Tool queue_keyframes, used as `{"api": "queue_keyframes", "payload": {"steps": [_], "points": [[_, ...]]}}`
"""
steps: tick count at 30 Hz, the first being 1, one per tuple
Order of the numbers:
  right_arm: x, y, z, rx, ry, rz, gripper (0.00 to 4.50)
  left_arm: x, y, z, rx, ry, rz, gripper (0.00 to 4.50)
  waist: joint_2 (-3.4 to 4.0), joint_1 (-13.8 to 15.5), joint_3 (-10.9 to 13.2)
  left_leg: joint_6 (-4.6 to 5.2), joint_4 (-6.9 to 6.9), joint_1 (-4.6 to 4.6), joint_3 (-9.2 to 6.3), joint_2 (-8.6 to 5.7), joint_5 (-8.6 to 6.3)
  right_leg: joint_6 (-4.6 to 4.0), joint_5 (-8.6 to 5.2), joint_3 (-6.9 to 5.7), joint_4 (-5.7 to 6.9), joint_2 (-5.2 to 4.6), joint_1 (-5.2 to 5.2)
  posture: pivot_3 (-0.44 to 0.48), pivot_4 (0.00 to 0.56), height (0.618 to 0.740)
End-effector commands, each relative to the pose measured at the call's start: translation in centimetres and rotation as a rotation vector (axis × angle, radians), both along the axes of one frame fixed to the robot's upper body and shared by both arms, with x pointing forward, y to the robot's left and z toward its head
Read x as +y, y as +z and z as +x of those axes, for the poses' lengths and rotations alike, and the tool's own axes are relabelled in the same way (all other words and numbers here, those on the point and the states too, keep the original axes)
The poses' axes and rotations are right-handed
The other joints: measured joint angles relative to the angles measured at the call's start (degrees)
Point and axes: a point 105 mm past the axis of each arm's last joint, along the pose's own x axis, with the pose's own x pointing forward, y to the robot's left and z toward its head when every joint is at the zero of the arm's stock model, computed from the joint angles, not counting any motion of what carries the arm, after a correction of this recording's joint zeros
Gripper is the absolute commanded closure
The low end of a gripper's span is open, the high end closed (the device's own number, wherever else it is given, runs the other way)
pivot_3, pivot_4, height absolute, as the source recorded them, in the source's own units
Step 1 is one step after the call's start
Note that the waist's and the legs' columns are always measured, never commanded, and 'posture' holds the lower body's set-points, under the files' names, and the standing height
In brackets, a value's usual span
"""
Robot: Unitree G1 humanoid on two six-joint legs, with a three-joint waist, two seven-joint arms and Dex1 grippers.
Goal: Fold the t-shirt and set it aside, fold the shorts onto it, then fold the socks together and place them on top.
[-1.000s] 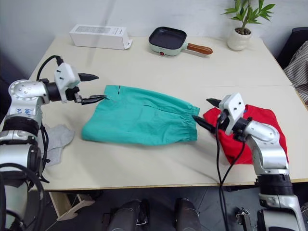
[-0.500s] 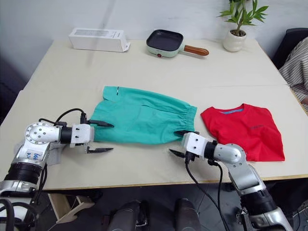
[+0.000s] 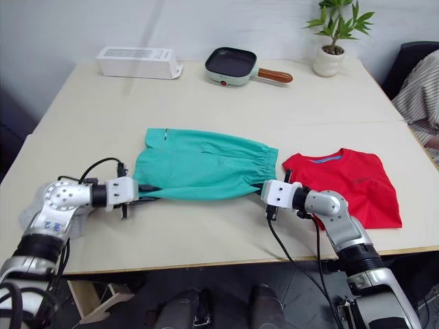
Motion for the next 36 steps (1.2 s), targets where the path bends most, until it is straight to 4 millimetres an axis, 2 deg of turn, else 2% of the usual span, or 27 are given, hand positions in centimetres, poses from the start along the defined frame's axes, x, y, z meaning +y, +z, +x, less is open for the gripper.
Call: {"api": "queue_keyframes", "payload": {"steps": [1, 5, 8, 11, 14, 16, 18, 20, 22, 24, 25, 27, 29, 31, 35, 36], "points": [[-1.0, 1.7, -1.0, -0.031, 0.075, 0.032, 4.50, -0.9, 0.0, -3.8, 0.075, -0.107, 0.012, 4.47, 0.02, -0.31, 0.01, 0.00, -0.01, 0.00, 0.01, 0.01, -0.06, -0.02, -0.01, -0.01, 0.00, 0.00, 0.00, 0.000, 0.150, 0.740], [-2.1, 1.0, -3.2, 0.030, 0.141, 0.004, 4.50, -1.1, 0.4, -6.0, 0.091, -0.081, -0.006, 4.47, 0.02, -0.17, 0.02, 0.09, -0.02, 0.00, 0.02, 0.02, -0.24, -0.05, -0.03, -0.02, -0.14, 0.00, 0.06, 0.000, 0.150, 0.740], [-2.8, 0.0, -5.0, 0.077, 0.159, -0.017, 4.50, -1.2, -0.2, -7.4, 0.102, -0.060, 0.018, 4.47, 0.03, 0.37, 0.03, 0.15, 0.03, 0.01, 0.01, 0.01, -0.30, -0.04, -0.03, 0.03, -0.31, -0.06, 0.13, 0.000, 0.150, 0.740], [-3.3, -0.9, -6.1, 0.112, 0.134, -0.022, 4.50, -1.2, -0.6, -7.7, 0.106, 0.001, 0.009, 4.47, 0.03, 0.55, 0.03, -0.20, 0.04, 0.05, -0.01, 0.01, -0.53, -0.04, -0.03, 0.21, -0.45, -0.13, 0.15, 0.000, 0.150, 0.740], [-3.9, -1.0, -6.3, 0.109, 0.088, -0.008, 4.50, -1.6, -0.4, -8.2, 0.132, 0.014, -0.023, 4.47, 0.03, 0.48, 0.02, -0.30, 0.04, 0.08, -0.03, 0.03, -0.49, -0.05, -0.03, 0.29, -0.41, -0.12, 0.13, 0.000, 0.150, 0.740], [-4.2, -0.9, -6.5, 0.150, 0.058, 0.048, 4.50, -2.0, -0.3, -8.8, 0.152, -0.008, -0.028, 4.00, 0.04, 0.45, 0.02, -0.35, 0.02, 0.09, -0.03, 0.06, -0.51, -0.06, -0.04, 0.31, -0.39, -0.11, 0.10, 0.000, 0.150, 0.740], [-4.3, -0.5, -7.1, 0.158, 0.071, 0.057, 4.01, -1.7, 0.6, -8.6, 0.119, 0.011, -0.029, 3.49, 0.04, 0.49, 0.03, -0.40, -0.02, 0.08, -0.02, 0.08, -0.55, -0.10, -0.06, 0.32, -0.41, -0.10, 0.08, 0.000, 0.150, 0.740], [-4.5, 0.3, -8.1, 0.198, 0.106, 0.087, 3.45, -1.5, 2.5, -8.5, 0.121, 0.036, -0.108, 2.84, 0.05, 0.58, 0.03, -0.42, -0.02, 0.06, -0.03, 0.09, -0.57, -0.14, -0.09, 0.29, -0.41, -0.09, 0.05, 0.000, 0.150, 0.740], [-4.6, 1.3, -9.5, 0.298, 0.131, 0.139, 2.79, -1.4, 4.0, -9.6, 0.206, 0.029, -0.211, 2.23, 0.05, 0.54, 0.04, -0.43, -0.03, 0.06, -0.04, 0.12, -0.59, -0.16, -0.09, 0.29, -0.42, -0.09, 0.07, 0.000, 0.150, 0.740], [-4.5, 2.7, -10.5, 0.431, 0.127, 0.229, 2.79, -1.4, 5.5, -10.9, 0.347, 0.025, -0.325, 2.23, 0.06, 0.51, 0.04, -0.41, -0.04, 0.05, -0.07, 0.19, -0.65, -0.19, -0.11, 0.29, -0.47, -0.08, 0.10, 0.000, 0.150, 0.740], [-4.0, 4.0, -10.6, 0.474, 0.121, 0.310, 2.79, -1.4, 6.7, -10.5, 0.362, 0.041, -0.401, 2.23, 0.08, 0.46, 0.05, -0.41, -0.04, 0.09, -0.10, 0.19, -0.66, -0.20, -0.12, 0.29, -0.49, -0.09, 0.14, 0.000, 0.150, 0.740], [-2.9, 5.5, -10.3, 0.502, 0.118, 0.403, 3.23, -1.7, 8.5, -9.1, 0.331, 0.076, -0.506, 2.19, 0.08, 0.52, 0.05, -0.41, -0.03, 0.10, -0.11, 0.22, -0.64, -0.22, -0.13, 0.32, -0.52, -0.08, 0.16, 0.000, 0.150, 0.740], [-1.1, 6.1, -9.6, 0.497, 0.114, 0.469, 3.77, -2.5, 8.5, -7.4, 0.295, 0.106, -0.536, 2.59, 0.06, 0.60, 0.04, -0.39, -0.02, 0.12, -0.19, 0.23, -0.58, -0.24, -0.14, 0.29, -0.51, -0.07, 0.19, 0.000, 0.150, 0.740], [1.0, 5.6, -8.6, 0.467, 0.102, 0.495, 4.50, -3.9, 7.5, -5.9, 0.249, 0.100, -0.494, 3.16, 0.05, 0.70, 0.00, -0.52, -0.02, 0.13, -0.19, 0.23, -0.49, -0.26, -0.14, 0.25, -0.49, -0.04, 0.18, 0.000, 0.150, 0.740], [5.0, 5.0, -7.4, 0.353, 0.109, 0.559, 4.50, -6.6, 5.6, -3.2, 0.163, 0.097, -0.424, 4.47, 0.06, 1.32, -0.01, -0.64, -0.11, 0.05, 0.00, 0.15, -0.46, -0.25, -0.14, 0.22, -0.40, 0.07, 0.00, 0.000, 0.150, 0.740], [5.9, 4.5, -7.1, 0.330, 0.098, 0.558, 4.50, -7.1, 5.3, -2.4, 0.155, 0.134, -0.457, 4.47, 0.06, 1.49, 0.00, -0.66, -0.12, 0.01, 0.07, 0.13, -0.48, -0.25, -0.14, 0.16, -0.37, 0.12, -0.09, 0.000, 0.150, 0.740]]}}
